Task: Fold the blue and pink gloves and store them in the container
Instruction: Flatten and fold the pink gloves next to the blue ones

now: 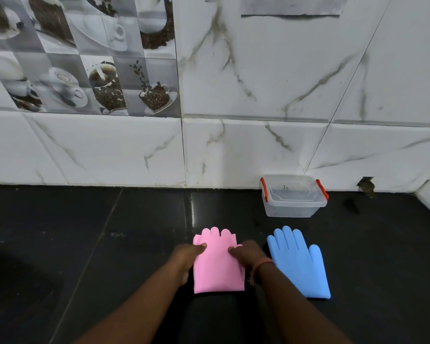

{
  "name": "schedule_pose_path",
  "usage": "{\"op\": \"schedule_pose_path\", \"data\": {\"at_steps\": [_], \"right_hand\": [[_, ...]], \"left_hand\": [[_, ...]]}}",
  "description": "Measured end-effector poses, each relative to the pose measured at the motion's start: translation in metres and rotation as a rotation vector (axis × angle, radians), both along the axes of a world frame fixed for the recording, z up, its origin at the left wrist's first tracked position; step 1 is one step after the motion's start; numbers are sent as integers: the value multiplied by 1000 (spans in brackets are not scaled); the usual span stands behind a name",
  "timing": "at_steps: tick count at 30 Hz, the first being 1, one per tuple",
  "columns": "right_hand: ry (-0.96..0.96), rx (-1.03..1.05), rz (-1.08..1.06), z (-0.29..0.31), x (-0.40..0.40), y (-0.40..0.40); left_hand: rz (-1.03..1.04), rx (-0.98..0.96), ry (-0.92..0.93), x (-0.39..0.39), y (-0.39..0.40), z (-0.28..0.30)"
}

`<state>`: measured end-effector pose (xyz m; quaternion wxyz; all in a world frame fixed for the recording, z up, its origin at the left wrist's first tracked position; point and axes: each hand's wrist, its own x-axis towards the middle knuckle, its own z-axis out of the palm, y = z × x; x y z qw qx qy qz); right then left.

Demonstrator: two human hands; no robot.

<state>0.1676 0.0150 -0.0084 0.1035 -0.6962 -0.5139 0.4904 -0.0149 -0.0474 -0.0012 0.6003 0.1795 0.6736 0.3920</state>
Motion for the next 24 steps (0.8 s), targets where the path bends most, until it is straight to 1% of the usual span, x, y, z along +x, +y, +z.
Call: {"op": "schedule_pose_path", "data": {"at_steps": [2,3,5,6,8,10,12,14,15,16,17,19,20,22,23,24], "right_hand": [[64,-34,65,11,9,5],[111,-17,75,17,13,7],[200,91,67,28,21,12],[255,149,74,34,24,13],[316,273,159,48,28,15],[276,474,260,59,29,13],[181,719,348,61,29,5],[-4,942,513,51,32,-8],[-140,964,615,41,35,-16],[-269,939,709,29,37,-26],[-362,893,787,16,39,-37],[-435,773,883,-9,43,-57],[-429,723,880,-17,47,-64],[-317,682,771,-21,54,-73],[-218,675,652,-18,57,-76],[-112,667,490,-15,59,-78]], "left_hand": [[-87,66,-55,-11,1,2],[-123,114,-89,-16,2,4],[-177,206,-144,-26,8,11],[-206,254,-119,-30,11,16],[-270,374,62,-36,19,28],[-339,555,266,-38,23,39],[-444,742,473,-35,19,46],[-557,951,754,-33,8,40],[-604,1041,864,-31,0,33],[-658,1101,927,-30,-9,23],[-717,1118,958,-28,-20,11],[-818,1084,1003,-29,-44,-13],[-837,1062,1064,-29,-55,-25],[-877,1028,1184,-33,-70,-42],[-862,1014,1156,-35,-76,-44],[-805,1009,1110,-35,-79,-43]]}}
